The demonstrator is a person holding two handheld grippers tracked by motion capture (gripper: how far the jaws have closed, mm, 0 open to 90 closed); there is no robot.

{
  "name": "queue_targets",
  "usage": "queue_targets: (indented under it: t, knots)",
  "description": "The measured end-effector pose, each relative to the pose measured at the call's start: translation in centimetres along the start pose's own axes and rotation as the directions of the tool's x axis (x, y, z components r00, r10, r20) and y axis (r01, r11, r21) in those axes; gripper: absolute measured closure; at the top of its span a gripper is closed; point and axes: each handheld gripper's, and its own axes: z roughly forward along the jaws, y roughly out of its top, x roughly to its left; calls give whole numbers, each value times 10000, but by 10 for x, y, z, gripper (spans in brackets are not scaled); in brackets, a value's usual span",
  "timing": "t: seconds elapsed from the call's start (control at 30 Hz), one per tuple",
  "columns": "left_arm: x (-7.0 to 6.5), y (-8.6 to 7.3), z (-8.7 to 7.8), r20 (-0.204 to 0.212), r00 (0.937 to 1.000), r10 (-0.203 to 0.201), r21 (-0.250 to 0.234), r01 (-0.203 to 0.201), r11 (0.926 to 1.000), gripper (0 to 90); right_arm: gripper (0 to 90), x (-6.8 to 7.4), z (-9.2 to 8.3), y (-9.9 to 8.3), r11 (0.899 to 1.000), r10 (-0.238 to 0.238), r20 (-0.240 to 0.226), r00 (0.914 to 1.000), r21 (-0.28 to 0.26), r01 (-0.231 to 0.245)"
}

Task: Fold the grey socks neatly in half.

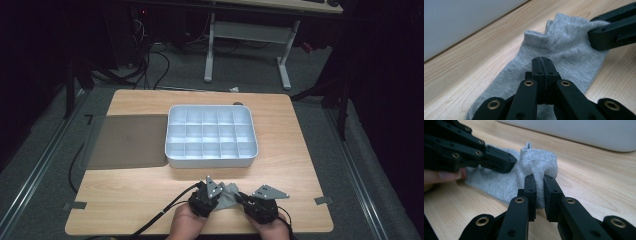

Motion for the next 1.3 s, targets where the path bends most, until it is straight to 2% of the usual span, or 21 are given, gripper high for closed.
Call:
queue_targets:
  t: [0.1,0.2,0.3,0.57,0.77,0.8,0.83,0.87,0.93,1.0,1.1,1.13,1.2,1.3]
  knots:
    - [-1,2,4,-128,9998,152,-68,-153,9999,900,827,-2,-1,2,9998,120,-81,9999,-171,-122]
    - [-1,5,7,-182,9995,245,-95,-247,9997,899,827,-5,-4,5,9976,515,-379,9980,-440,-531]
    - [-1,5,8,-228,9992,314,-147,-317,9994,898,827,-6,-5,4,9956,681,-527,9963,-615,-713]
    - [-3,4,9,-289,9985,467,-238,-474,9986,898,827,-4,-7,5,9945,616,-469,9970,-817,-653]
    - [-2,4,7,-228,9988,445,-385,-453,9982,876,826,-2,-6,7,9963,276,-159,9995,-815,-288]
    - [0,3,-3,-94,9998,191,-851,-198,9962,858,826,-1,-7,6,9965,208,-72,9998,-807,-213]
    - [3,2,-8,-98,10000,8,-1107,-19,9939,825,825,-2,-7,6,9965,184,-22,9998,-812,-186]
    - [10,0,-18,-40,9994,-354,-1424,345,9892,797,825,-3,-8,5,9964,190,-19,9998,-826,-191]
    - [19,-5,-28,-66,9979,-652,-1577,633,9855,736,825,-4,-9,4,9965,238,45,9997,-801,-234]
    - [28,-14,-37,-150,9966,-810,-1550,777,9849,730,824,-4,-10,4,9966,231,60,9997,-795,-226]
    - [39,-28,-41,283,9915,-1272,-1308,1298,9829,677,822,-3,-10,4,9965,185,66,9998,-812,-179]
    - [39,-28,-41,283,9915,-1272,-1308,1298,9829,661,822,-3,-10,4,9965,185,66,9998,-812,-179]
    - [44,-38,-44,241,9894,-1430,-1479,1450,9783,642,822,-2,-10,5,9971,118,210,9997,-750,-102]
    - [47,-40,-45,727,9826,-1711,-1612,1809,9702,633,821,-3,-9,6,9980,154,400,9991,-623,-129]
